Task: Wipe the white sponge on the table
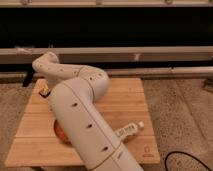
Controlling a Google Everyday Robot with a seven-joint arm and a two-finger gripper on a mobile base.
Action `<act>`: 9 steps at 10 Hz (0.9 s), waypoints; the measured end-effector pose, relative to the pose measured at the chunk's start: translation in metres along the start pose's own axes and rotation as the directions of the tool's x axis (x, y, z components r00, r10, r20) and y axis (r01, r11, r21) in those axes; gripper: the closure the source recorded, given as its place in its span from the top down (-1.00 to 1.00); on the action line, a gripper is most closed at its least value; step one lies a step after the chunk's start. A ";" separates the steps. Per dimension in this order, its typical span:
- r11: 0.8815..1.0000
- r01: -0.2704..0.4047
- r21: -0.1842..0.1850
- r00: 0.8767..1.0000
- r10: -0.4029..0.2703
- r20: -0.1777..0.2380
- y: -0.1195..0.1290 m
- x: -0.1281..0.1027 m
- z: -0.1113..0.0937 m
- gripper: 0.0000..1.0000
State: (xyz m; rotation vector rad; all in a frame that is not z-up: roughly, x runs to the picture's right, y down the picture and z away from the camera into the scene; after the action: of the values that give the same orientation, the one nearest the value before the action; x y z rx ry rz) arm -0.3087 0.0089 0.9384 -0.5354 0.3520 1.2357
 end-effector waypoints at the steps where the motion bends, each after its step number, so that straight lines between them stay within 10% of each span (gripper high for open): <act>1: 1.000 0.001 0.000 1.000 -0.001 0.001 0.000 0.000 0.000 0.93; 9: 1.000 0.010 0.008 1.000 -0.010 0.007 -0.004 -0.004 -0.002 0.93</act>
State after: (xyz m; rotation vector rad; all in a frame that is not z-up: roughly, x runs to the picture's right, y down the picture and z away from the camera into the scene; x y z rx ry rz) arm -0.3061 0.0042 0.9396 -0.5254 0.3483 1.2260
